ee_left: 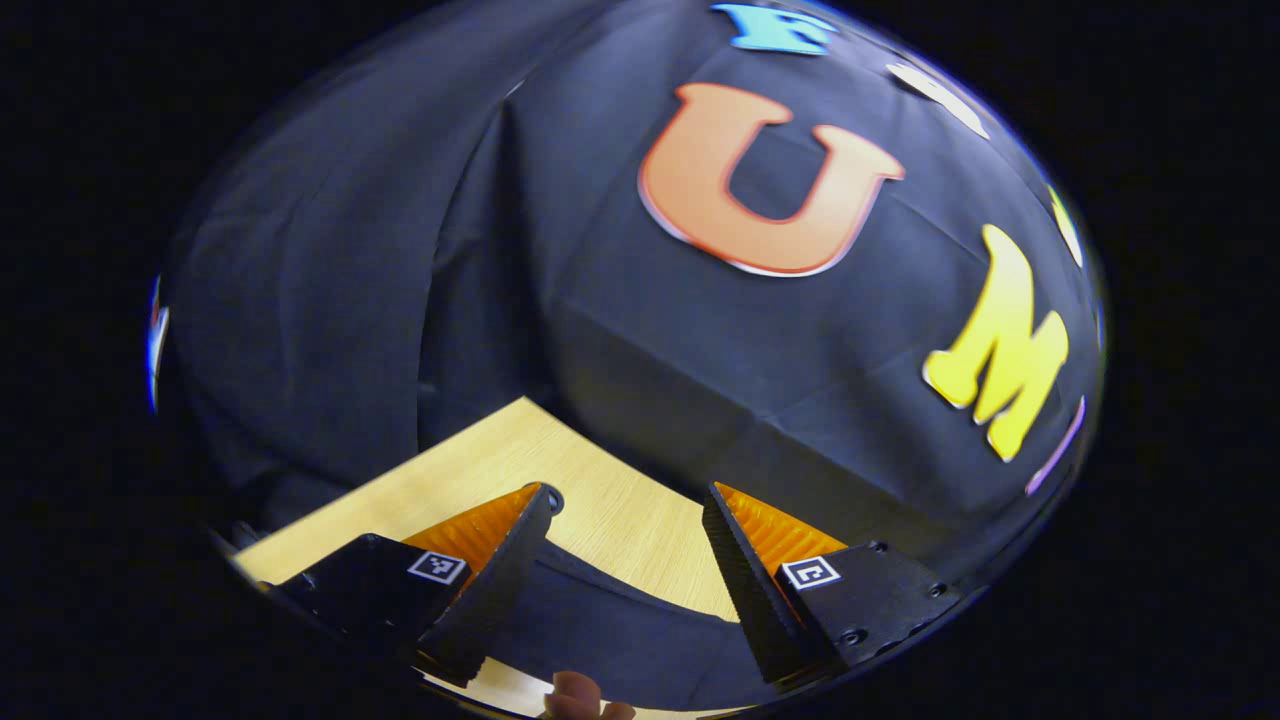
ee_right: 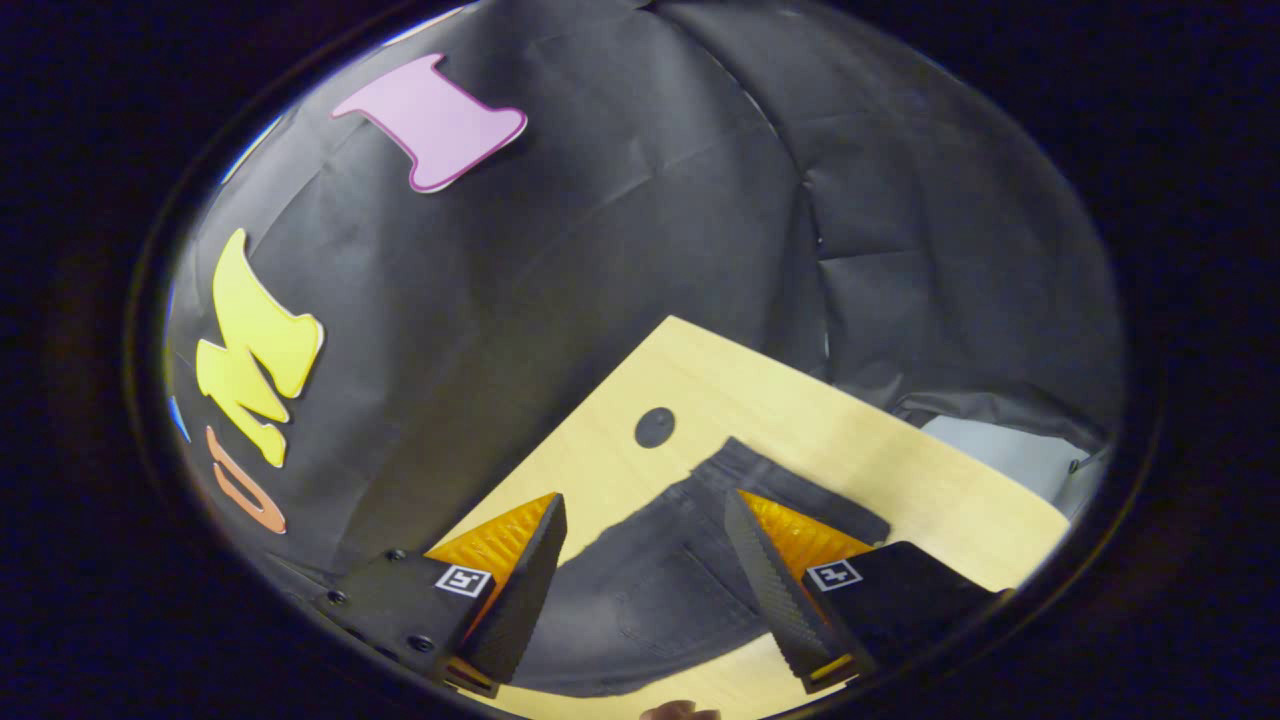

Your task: Grasp the waist and the cuffs of the jeans and fold them to make the two legs overlap; first hold the waist and fold one-third of the jeans toward the cuffs, then hold the cuffs and fold the remaining one-third in the same direction to finish folding.

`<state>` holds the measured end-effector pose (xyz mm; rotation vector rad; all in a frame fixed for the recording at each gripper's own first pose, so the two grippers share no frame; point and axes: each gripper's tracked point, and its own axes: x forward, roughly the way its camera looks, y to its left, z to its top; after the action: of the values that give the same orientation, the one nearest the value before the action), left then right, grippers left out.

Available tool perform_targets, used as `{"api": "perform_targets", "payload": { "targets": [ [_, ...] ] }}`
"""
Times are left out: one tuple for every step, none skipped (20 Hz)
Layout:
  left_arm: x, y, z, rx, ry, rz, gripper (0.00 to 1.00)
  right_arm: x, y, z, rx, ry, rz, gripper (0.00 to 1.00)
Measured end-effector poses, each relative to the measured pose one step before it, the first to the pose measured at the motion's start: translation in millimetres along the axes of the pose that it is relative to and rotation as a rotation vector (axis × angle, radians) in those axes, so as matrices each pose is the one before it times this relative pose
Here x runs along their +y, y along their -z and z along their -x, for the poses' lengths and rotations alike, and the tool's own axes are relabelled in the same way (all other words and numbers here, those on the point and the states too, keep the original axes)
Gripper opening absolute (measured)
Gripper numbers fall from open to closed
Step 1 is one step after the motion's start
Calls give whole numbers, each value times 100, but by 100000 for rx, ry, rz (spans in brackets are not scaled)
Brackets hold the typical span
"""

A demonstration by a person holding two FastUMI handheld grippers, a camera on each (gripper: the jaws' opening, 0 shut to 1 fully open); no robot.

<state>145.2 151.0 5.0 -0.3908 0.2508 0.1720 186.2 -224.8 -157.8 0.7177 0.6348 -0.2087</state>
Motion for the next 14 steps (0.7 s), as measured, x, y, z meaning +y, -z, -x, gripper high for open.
{"api": "perform_targets", "payload": {
  "targets": [
    [-1363, -554, 1097, -2751, 1211, -7261, 99, -1134, 113, 958, -174, 1196, -709, 98],
    [-1950, -423, 1201, -2432, 3933, -5430, 99, -1217, 56, 1053, -138, 1008, -1190, 98],
    [-1631, -777, 1540, -3321, 3301, -4159, 98, -1294, 142, 869, 8, 1269, -1540, 98],
    [-1354, -730, 1728, -3473, 3612, -2033, 98, -1246, 239, 961, 202, 997, -1990, 98],
    [-1390, -881, 1654, -3261, 2649, 72, 98, -1067, 259, 769, 448, 581, -2417, 98],
    [-1286, -1251, 1511, -3781, 2595, -1880, 98, -882, 261, 571, 313, 311, -2581, 98],
    [-747, -764, 1470, -5100, 109, -3558, 99, -1022, 291, 623, 382, 272, -2076, 98],
    [-880, -1274, 1546, -6139, 223, -4795, 98, -668, 349, 338, 645, 48, -2268, 98],
    [-1017, -1078, 1026, -5176, -258, -4352, 98, -670, 433, 16, 1130, -125, -1929, 98],
    [-866, -996, 1214, -3198, 334, -3086, 98, -587, 485, -117, 1257, -823, -2367, 98],
    [-840, -292, 866, -754, 1821, -998, 98, -393, 377, -233, 1663, -1507, -3464, 98],
    [-1234, 437, 753, 1970, 4111, 1499, 98, -187, 538, -386, 2187, -1965, -4163, 98],
    [-1776, 355, 850, 1375, 6207, 2010, 92, -430, 423, -647, 1875, -1148, -4159, 98],
    [-1613, -36, 1050, -367, 3630, -1023, 98, -573, 333, -651, 1328, 4, -3104, 98]
  ]
}}
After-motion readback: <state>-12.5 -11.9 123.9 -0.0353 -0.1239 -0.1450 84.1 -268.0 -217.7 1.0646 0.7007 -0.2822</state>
